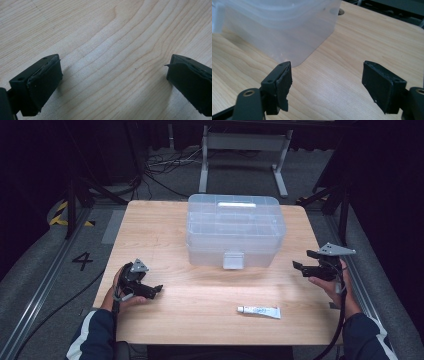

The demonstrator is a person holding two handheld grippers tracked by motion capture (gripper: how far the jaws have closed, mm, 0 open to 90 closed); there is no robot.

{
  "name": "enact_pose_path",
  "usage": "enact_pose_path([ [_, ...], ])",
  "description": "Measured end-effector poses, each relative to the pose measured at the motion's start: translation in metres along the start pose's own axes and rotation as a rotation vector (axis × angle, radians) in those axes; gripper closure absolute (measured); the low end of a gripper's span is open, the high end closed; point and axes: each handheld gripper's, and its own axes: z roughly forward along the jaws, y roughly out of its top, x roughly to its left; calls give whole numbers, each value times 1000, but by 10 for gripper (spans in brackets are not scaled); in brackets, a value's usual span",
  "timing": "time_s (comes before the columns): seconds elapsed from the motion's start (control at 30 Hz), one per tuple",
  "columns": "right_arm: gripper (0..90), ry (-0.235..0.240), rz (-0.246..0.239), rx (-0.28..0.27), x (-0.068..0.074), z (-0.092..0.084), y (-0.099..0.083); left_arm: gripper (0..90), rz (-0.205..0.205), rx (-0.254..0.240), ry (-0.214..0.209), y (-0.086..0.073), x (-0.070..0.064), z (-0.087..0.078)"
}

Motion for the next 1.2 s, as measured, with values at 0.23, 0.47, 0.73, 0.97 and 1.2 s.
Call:
enact_pose_path([
  [0.23, 265, 10, -31, -63, 3, -15, 23, 3, 0, 0, 1, 0, 0, 0],
  [0.47, 276, 10, -43, -104, 3, -26, 43, 1, -1, -1, 0, 0, 0, 1],
  [0.73, 289, 1, -90, -126, 6, -34, 72, 1, 9, 2, 1, 1, 1, 1],
  [0.97, 300, 6, -128, -123, 12, -31, 96, 0, 6, 2, 3, 1, 0, 1],
  [1.2, 313, 24, -139, -141, 19, -26, 113, 1, 6, 2, 3, 1, 0, 1],
])
